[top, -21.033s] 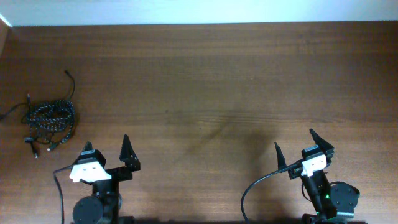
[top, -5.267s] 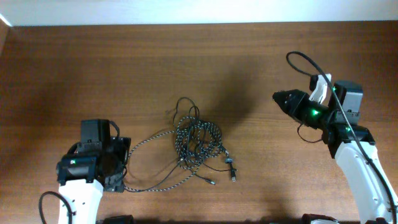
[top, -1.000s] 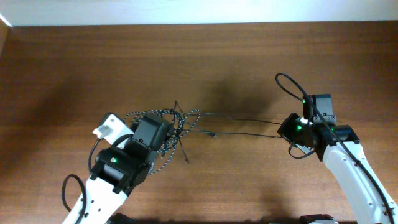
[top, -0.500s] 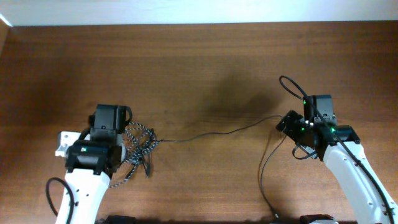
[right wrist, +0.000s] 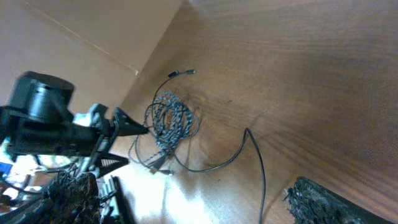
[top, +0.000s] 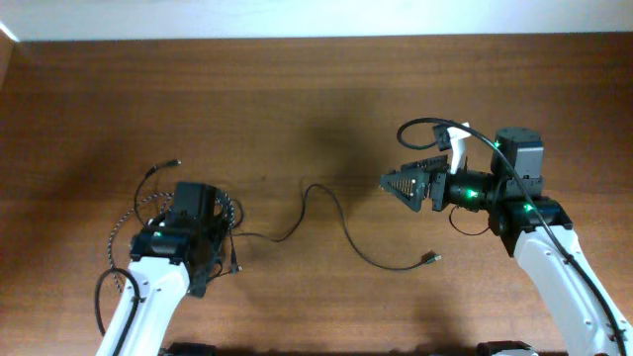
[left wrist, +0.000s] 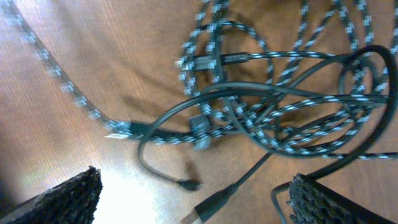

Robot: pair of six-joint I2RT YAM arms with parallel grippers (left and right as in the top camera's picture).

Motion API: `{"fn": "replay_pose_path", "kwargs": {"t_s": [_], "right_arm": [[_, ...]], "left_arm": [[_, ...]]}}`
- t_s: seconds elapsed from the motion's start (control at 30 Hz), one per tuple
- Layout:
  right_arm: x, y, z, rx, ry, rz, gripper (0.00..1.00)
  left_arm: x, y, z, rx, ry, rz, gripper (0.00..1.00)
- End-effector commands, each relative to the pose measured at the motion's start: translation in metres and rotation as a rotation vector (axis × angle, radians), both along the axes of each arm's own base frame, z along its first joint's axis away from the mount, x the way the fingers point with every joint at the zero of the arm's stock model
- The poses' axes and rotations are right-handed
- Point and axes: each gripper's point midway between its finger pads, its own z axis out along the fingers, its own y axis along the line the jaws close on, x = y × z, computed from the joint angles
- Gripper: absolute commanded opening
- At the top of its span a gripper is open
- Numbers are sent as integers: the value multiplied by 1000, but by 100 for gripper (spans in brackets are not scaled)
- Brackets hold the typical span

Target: Untangle cables

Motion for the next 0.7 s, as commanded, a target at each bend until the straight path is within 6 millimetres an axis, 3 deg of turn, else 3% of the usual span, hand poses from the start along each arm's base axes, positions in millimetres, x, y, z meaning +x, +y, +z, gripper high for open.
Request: {"fn": "replay_pose_path", "kwargs": {"t_s": [0.0, 0.1, 0.17, 0.2, 0.23, 0.27, 0.3, 0.33, 0.4, 0.43, 0.47, 0.57, 0.63, 0.67], "right_arm": [[-3, 2, 8, 35, 8, 19, 99], [-3, 2, 7, 33, 9, 17, 99], [0, 2, 1, 33, 31, 17, 99], [2, 2, -8, 32, 61, 16, 99], [4, 2, -17, 32, 91, 16, 99], [5, 2, -22, 32, 108, 17, 99], [3, 5, -26, 54, 135, 38, 99], [0, 7, -27, 76, 151, 62, 99], [1, 8, -29, 79, 160, 65, 99], [1, 8, -29, 79, 160, 65, 99], [1, 7, -29, 78, 159, 64, 99], [2, 7, -31, 69, 160, 54, 99], [2, 7, -31, 70, 161, 55, 99], [1, 7, -30, 75, 162, 61, 99]], "left_arm": [[6, 1, -15, 30, -15, -113, 90], [19, 18, -12, 134, -76, -85, 99], [39, 20, -8, 166, -144, -124, 96], [47, 19, -15, 184, -129, -180, 92], [47, 19, -26, 185, -92, -189, 79], [47, 19, -37, 185, -52, -193, 77], [47, 19, -45, 184, -30, -196, 79], [51, 17, -64, 193, 25, -282, 96], [50, 12, -93, 173, 112, -393, 99], [45, 12, -100, 170, 142, -395, 64], [45, 12, -100, 170, 145, -396, 3], [59, 12, -69, 219, 81, -527, 0], [85, -9, -15, 236, -109, -770, 0], [91, -19, 22, 225, -261, -781, 0]]}}
